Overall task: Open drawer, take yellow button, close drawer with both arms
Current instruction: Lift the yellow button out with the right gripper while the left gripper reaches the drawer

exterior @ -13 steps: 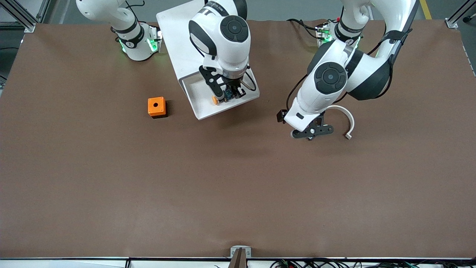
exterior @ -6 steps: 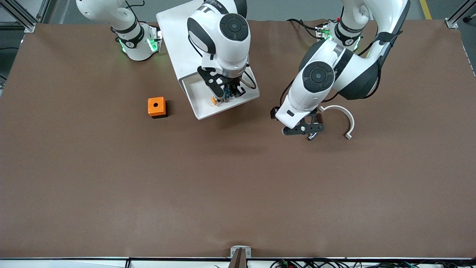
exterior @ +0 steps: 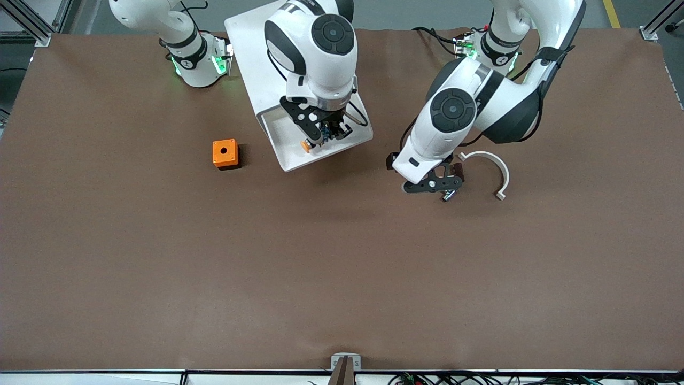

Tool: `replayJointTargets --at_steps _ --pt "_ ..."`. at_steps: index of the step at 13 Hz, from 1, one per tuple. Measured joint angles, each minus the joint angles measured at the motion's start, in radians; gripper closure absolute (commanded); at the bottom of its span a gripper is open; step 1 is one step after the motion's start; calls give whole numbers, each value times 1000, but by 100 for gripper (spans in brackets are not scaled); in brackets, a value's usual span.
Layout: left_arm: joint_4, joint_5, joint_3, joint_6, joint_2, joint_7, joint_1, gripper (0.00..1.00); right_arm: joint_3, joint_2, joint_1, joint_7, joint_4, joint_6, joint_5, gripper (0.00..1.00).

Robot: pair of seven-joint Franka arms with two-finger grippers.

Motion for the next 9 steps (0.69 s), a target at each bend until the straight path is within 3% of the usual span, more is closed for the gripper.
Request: replayJointTargets --at_steps 4,9 --pt "21 0 -1 69 56 -119 -53 0 -8 -6 -120 -271 50 -69 -3 100" --pt "94 -1 -3 105 123 -277 -109 0 -17 -9 -407 -799 53 -78 -44 100"
